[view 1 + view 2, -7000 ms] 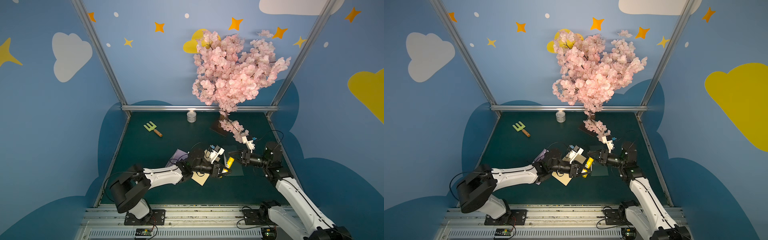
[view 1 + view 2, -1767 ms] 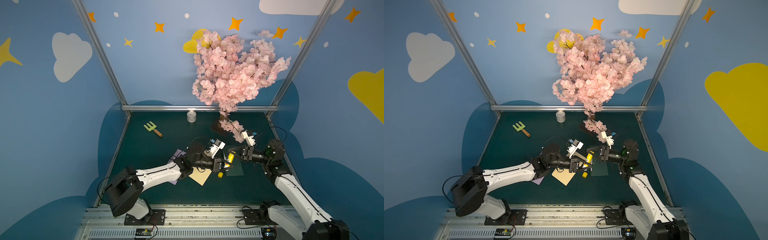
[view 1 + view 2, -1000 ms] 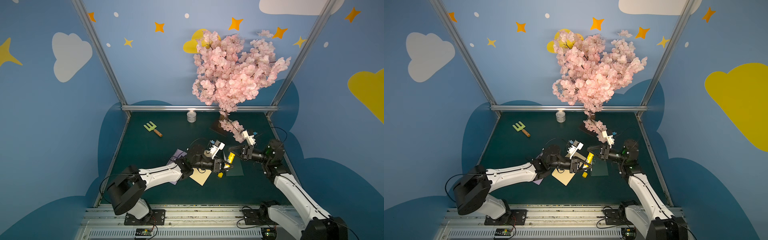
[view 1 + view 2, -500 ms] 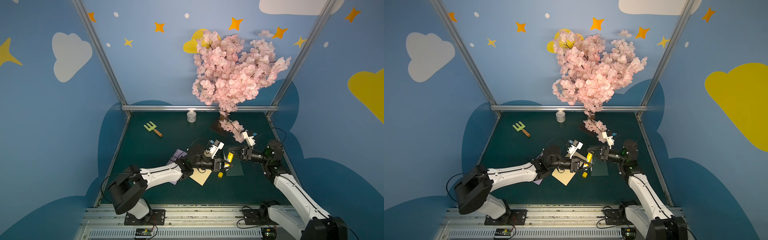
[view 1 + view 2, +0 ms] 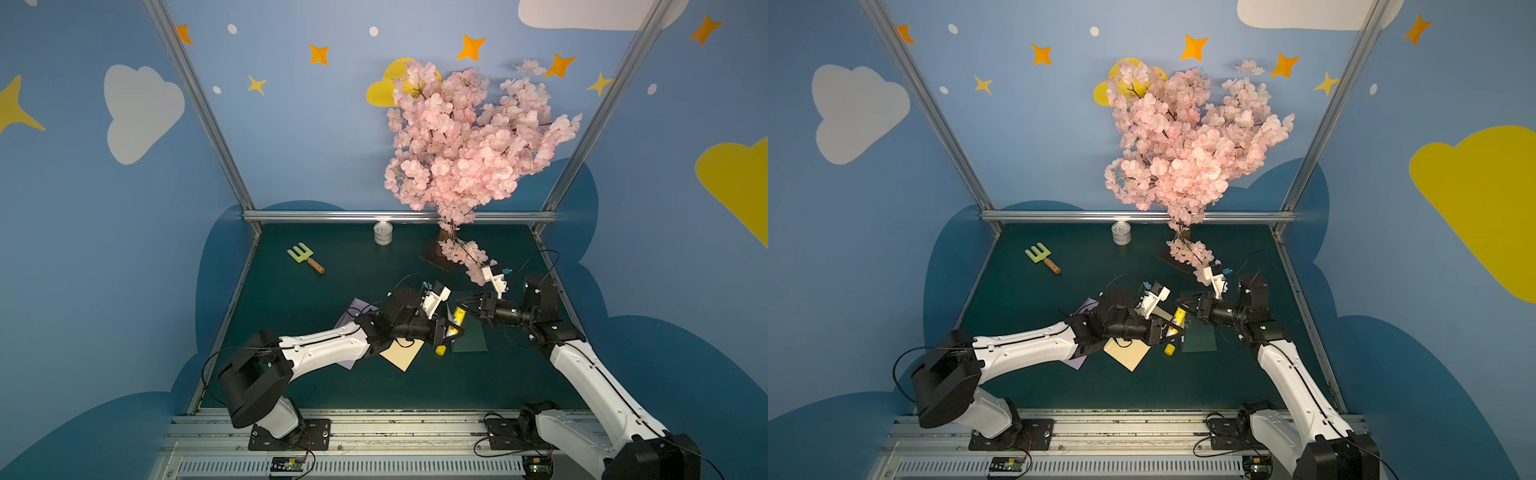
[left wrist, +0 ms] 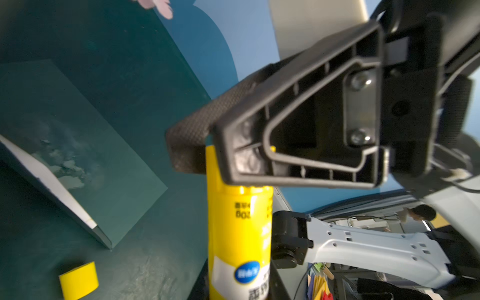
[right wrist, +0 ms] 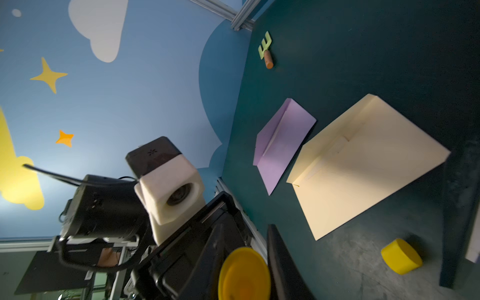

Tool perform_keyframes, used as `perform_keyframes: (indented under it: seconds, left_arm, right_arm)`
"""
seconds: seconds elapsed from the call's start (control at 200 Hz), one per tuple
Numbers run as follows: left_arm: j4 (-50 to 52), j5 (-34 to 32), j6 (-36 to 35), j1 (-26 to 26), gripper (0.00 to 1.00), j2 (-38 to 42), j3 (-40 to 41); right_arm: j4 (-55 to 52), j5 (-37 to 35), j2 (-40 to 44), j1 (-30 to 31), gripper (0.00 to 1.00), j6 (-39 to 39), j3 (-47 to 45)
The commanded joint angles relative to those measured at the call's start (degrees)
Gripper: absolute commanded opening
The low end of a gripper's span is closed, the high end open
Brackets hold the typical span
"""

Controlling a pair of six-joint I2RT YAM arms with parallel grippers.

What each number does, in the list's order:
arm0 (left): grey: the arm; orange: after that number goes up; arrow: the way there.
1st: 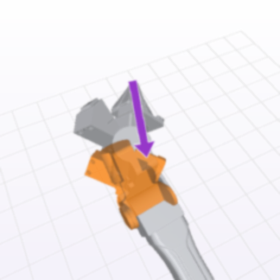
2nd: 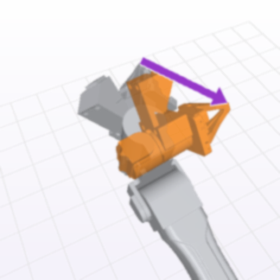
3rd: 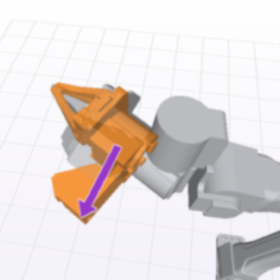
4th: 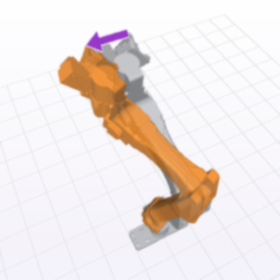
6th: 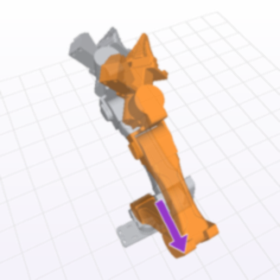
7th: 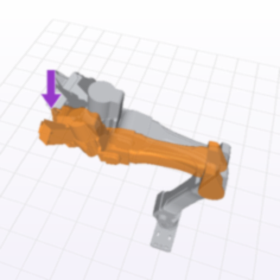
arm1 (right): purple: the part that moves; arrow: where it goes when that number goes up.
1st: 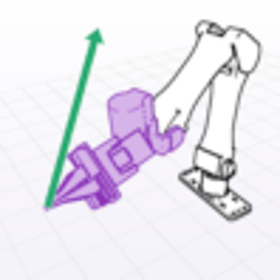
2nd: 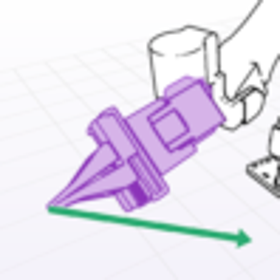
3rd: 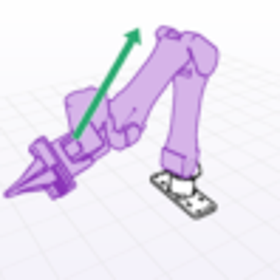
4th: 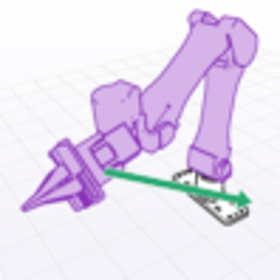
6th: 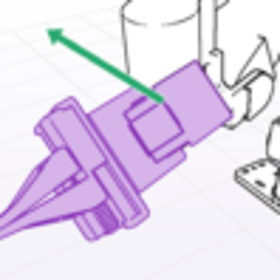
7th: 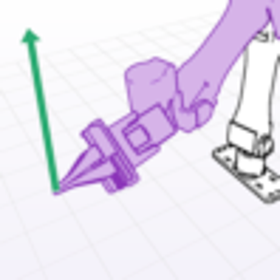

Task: Seal the envelope with a glue stick
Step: Unscrew the glue stick.

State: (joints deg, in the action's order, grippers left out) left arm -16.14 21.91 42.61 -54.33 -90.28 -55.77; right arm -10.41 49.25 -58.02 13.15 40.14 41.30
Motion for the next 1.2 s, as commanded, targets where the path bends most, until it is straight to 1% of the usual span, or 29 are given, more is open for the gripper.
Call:
perform_keyframes:
  seconds: [0.0,0.09,0.2,0.275,0.325,0.39,0.451,0.461,0.471,0.486,0.516,0.521,0.531,0.536,0.581,0.621,0.646,0.656,0.681,0.786,0.861,0.961,1.041,1.196]
  left_arm:
    - [10.03,-10.95,-1.61,0.29,0.02,-2.0,-2.44]
    - [14.91,-16.09,-2.48,-0.4,0.02,-3.68,-5.07]
    - [21.64,-22.32,-2.89,-1.17,0.02,-5.97,-8.87]
    - [23.01,-23.4,-2.89,-1.22,0.02,-6.94,-10.03]
    - [22.2,-21.96,-3.2,-1.06,0.02,-7.25,-10.3]
    - [21.42,-18.82,-3.97,-0.72,0.02,-7.3,-10.71]
    - [20.8,-16.66,-4.29,-0.48,0.02,-6.75,-10.73]
    - [20.56,-16.36,-4.29,-0.44,0.02,-6.6,-10.58]
    - [20.28,-16.04,-4.25,-0.35,0.03,-6.34,-10.41]
    - [19.82,-15.56,-4.16,-0.22,0.03,-6.1,-10.15]
    - [18.5,-14.39,-3.83,0.05,0.02,-5.33,-9.33]
    - [18.24,-14.2,-3.75,0.12,0.02,-5.25,-9.21]
    - [17.63,-13.72,-3.54,0.21,0.02,-4.95,-8.84]
    - [17.33,-13.55,-3.48,0.29,0.02,-4.79,-8.62]
    - [14.35,-11.52,-2.79,0.83,0.02,-3.52,-6.83]
    - [11.62,-9.56,-2.15,1.34,0.02,-2.47,-5.32]
    - [9.82,-8.96,-2.0,1.53,0.03,-1.81,-4.33]
    - [9.05,-7.38,-2.0,1.58,0.02,-1.58,-3.97]
    - [7.38,-6.25,-1.87,1.69,0.02,-0.96,-3.07]
    - [1.62,-2.25,-0.64,2.12,0.02,0.83,-0.33]
    - [-2.27,1.01,0.13,2.19,0.03,1.52,0.93]
    - [-5.8,5.05,1.03,2.06,0.02,1.67,1.36]
    - [-5.9,6.0,0.62,1.81,0.02,1.94,1.41]
    - [-7.97,6.33,1.53,1.91,0.03,2.61,2.57]
  right_arm:
    - [-15.35,-16.66,-1.87,3.16,0.04,-8.92,3.14]
    - [-17.16,-25.85,-3.85,6.02,0.02,-8.71,3.79]
    - [-18.22,-34.99,-5.72,9.3,0.03,-8.15,5.16]
    - [-18.59,-37.99,-6.57,10.62,0.06,-7.47,6.34]
    - [-18.27,-37.75,-6.67,10.78,0.1,-7.14,6.78]
    - [-16.73,-35.11,-6.05,10.71,0.17,-7.94,6.88]
    - [-14.79,-30.67,-5.39,10.31,0.24,-10.12,6.58]
    - [-14.7,-29.91,-5.25,10.12,0.27,-10.16,6.57]
    - [-14.58,-29.15,-5.15,9.98,0.33,-10.17,6.53]
    - [-14.43,-28.05,-4.91,9.74,0.39,-10.06,6.45]
    - [-14.01,-25.58,-4.51,9.09,0.47,-9.89,6.34]
    - [-13.93,-24.81,-4.36,9.0,0.47,-9.9,6.34]
    - [-13.8,-24.25,-4.25,8.76,0.51,-9.84,6.23]
    - [-13.64,-23.74,-4.18,8.66,0.51,-9.71,6.24]
    - [-12.52,-19.05,-3.25,7.54,0.62,-9.22,5.69]
    - [-11.3,-15.59,-2.39,6.57,0.69,-8.53,4.96]
    - [-10.57,-13.8,-1.7,5.9,0.72,-7.9,4.5]
    - [-10.19,-12.86,-1.38,5.68,0.73,-7.67,4.27]
    - [-8.74,-10.57,-0.67,5.06,0.75,-7.38,3.46]
    - [-2.02,-1.92,1.87,2.68,0.79,-3.48,0.04]
    - [1.8,2.71,2.37,1.67,0.8,-0.72,-1.54]
    - [10.42,8.3,2.73,1.19,0.8,4.19,-4.94]
    - [15.19,10.33,2.8,0.95,0.77,7.26,-6.17]
    - [15.78,12.03,2.91,0.98,0.67,6.63,-6.3]
